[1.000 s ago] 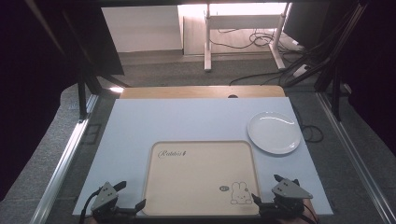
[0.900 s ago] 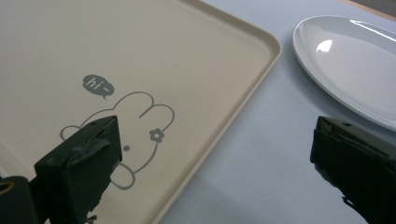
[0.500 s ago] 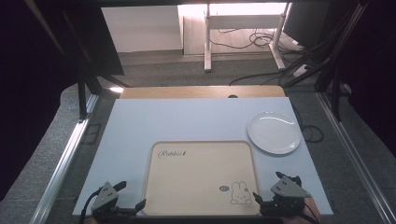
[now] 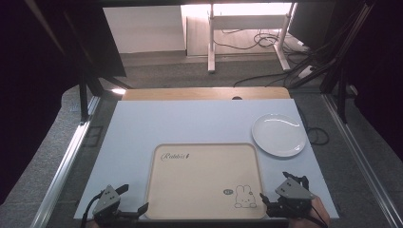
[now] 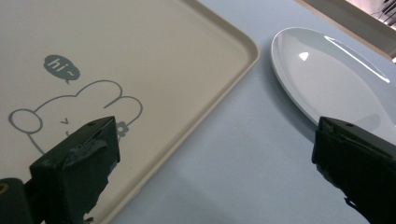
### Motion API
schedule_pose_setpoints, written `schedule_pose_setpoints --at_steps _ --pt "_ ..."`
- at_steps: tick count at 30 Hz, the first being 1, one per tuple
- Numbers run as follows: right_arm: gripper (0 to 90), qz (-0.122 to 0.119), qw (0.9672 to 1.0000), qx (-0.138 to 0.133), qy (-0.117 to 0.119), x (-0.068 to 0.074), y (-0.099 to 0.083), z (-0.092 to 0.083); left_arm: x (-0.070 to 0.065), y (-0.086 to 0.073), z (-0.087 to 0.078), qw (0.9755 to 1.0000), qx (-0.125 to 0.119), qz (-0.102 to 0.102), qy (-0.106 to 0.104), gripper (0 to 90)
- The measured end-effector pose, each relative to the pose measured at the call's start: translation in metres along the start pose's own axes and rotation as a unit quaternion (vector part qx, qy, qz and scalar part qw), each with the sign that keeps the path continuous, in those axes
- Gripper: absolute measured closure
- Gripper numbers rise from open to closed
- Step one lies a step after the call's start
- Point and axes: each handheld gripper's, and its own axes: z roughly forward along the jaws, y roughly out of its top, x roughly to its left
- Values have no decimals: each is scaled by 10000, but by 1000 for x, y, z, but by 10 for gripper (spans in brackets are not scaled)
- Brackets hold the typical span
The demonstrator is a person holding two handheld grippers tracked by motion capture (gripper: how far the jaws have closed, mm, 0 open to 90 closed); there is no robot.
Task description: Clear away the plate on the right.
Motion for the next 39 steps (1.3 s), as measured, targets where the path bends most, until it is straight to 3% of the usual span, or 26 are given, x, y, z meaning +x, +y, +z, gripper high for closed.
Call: schedule_pose_setpoints --at_steps 5,17,24,29,39 --pt "14 -90 9998 79 -184 0 2 2 0 0 0 10000 2 -7 1 11" --pt "19 -356 9985 293 -292 -1 6 4 0 0 0 10000 1 -3 12 11" --pt "23 -350 9981 343 -365 -1 9 3 0 0 0 10000 -5 -6 15 12" --pt "11 -188 9979 365 -506 -3 10 4 0 0 0 10000 -1 -12 22 13" --pt "0 -405 9953 399 -782 -4 15 3 0 0 0 10000 2 -25 24 14"
